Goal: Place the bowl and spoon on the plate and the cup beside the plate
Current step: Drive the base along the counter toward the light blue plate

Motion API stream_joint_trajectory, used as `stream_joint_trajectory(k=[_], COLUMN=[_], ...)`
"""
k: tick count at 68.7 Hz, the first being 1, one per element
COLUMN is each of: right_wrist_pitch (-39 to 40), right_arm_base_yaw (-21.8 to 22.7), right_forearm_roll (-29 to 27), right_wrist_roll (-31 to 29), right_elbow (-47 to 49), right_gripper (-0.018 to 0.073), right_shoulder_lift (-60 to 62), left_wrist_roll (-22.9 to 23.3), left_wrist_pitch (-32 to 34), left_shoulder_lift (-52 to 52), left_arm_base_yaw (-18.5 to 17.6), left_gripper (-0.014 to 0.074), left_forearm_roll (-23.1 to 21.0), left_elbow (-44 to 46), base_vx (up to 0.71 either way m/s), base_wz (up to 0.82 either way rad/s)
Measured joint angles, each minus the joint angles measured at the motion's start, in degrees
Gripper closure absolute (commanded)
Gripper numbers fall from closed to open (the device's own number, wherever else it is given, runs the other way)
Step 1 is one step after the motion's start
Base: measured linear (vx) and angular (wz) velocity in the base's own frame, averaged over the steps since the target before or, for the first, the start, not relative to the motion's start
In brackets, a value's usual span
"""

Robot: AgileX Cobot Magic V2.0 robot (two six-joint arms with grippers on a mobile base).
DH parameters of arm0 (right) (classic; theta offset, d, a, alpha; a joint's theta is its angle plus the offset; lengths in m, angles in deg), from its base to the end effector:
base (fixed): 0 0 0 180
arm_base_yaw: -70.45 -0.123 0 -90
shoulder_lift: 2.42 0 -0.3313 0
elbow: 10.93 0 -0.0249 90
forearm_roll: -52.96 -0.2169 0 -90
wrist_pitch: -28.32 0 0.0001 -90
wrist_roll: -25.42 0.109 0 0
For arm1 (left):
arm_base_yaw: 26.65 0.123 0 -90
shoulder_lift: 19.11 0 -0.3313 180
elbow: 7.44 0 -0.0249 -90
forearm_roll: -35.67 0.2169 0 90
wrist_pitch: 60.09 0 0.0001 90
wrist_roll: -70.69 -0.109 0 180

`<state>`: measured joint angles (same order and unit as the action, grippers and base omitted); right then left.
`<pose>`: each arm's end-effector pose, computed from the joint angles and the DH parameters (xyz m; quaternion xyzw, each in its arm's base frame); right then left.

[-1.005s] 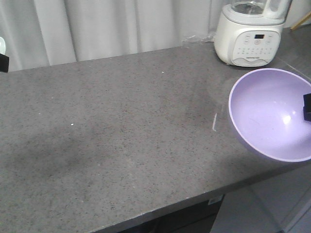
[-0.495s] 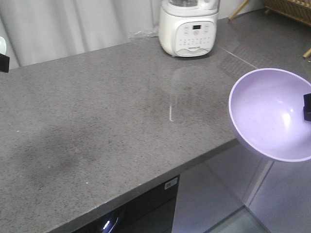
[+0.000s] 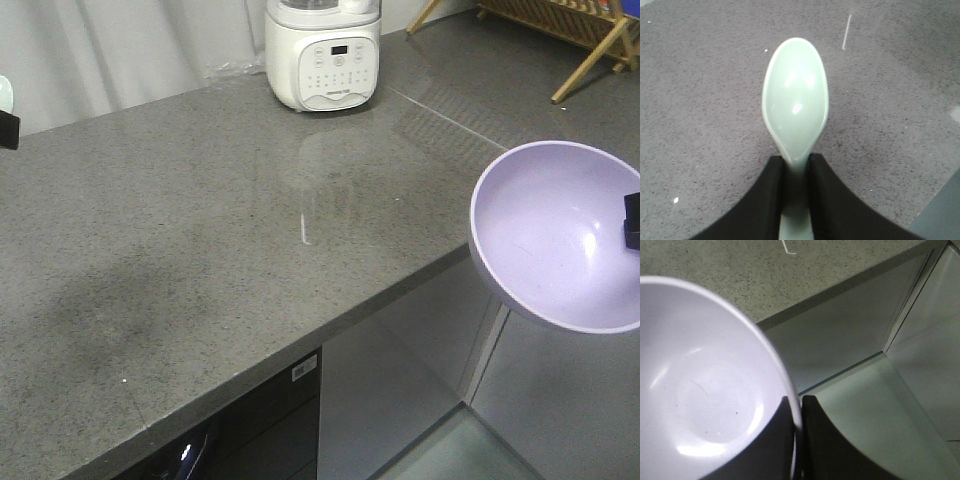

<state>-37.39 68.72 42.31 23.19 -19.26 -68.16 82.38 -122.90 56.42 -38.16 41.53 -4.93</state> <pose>0.1348 0.0224 0.4269 -0.0255 0.9347 0.0911 0.3427 0.1912 -0.0288 0.4532 0.0031 0.9254 -0.0256 0.3781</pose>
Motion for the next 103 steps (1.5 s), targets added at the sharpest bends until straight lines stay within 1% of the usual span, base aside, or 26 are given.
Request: stream_joint_trajectory(k=[29, 103], right_wrist_pitch=[0.0, 0.0], right_arm_base_yaw=[0.0, 0.0], right_forearm_roll=[-0.1, 0.0], right_wrist_roll=[0.0, 0.0], right_elbow=[0.0, 0.0], right_gripper=[0.0565, 0.0565], right_shoulder_lift=[0.0, 0.0], left_wrist_roll=[0.0, 0.0], left_wrist_pitch=[0.0, 0.0], left_shoulder_lift=[0.0, 0.0], left_arm_base_yaw=[0.0, 0.0], left_gripper=[0.0603, 0.0603], left_forearm_roll=[0.1, 0.1], left_elbow=[0.0, 0.0], base_vx=[-0.02, 0.0], base_wz=[-0.26, -0.37])
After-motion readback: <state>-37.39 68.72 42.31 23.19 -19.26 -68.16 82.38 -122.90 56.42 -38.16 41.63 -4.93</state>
